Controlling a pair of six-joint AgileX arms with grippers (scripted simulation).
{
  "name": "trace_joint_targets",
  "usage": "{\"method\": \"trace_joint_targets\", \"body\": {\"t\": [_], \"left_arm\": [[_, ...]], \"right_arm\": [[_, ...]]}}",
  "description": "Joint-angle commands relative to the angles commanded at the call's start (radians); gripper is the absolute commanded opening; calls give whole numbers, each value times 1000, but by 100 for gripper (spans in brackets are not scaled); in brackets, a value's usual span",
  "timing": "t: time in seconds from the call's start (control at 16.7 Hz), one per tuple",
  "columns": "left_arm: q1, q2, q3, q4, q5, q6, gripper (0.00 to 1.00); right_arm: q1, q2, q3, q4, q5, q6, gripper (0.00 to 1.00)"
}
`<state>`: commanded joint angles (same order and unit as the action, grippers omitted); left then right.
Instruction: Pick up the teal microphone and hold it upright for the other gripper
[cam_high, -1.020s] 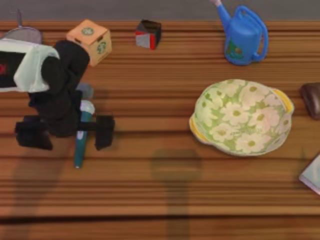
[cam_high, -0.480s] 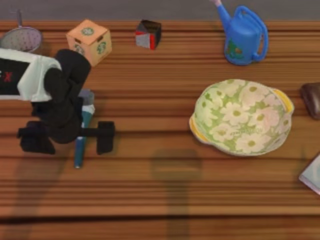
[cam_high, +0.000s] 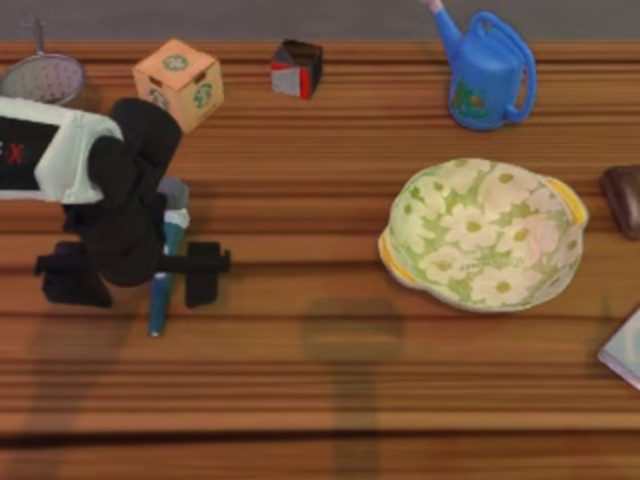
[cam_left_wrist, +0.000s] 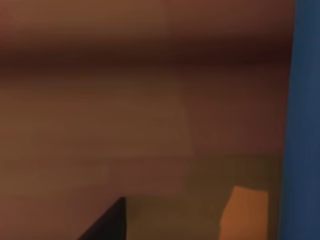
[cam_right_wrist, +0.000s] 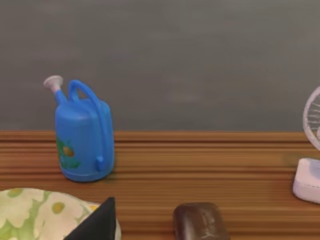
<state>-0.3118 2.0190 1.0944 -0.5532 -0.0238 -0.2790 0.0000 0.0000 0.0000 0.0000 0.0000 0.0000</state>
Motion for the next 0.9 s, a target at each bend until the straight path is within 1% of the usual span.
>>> {"method": "trace_joint_targets", "body": {"t": [0.24,0.3,0.72,0.78,0.9], "left_arm": [[0,0,0,0,0,0,2],[0,0,0,0,0,0,0],[0,0,0,0,0,0,0],[-1,-66,25,-32,-17,12,0],[-1,-67,24,-20,-11,15,0]], "right_arm": [[0,0,0,0,0,0,100],[0,0,0,0,0,0,100],[0,0,0,0,0,0,100],[0,0,0,0,0,0,100],[0,0,0,0,0,0,100]]}}
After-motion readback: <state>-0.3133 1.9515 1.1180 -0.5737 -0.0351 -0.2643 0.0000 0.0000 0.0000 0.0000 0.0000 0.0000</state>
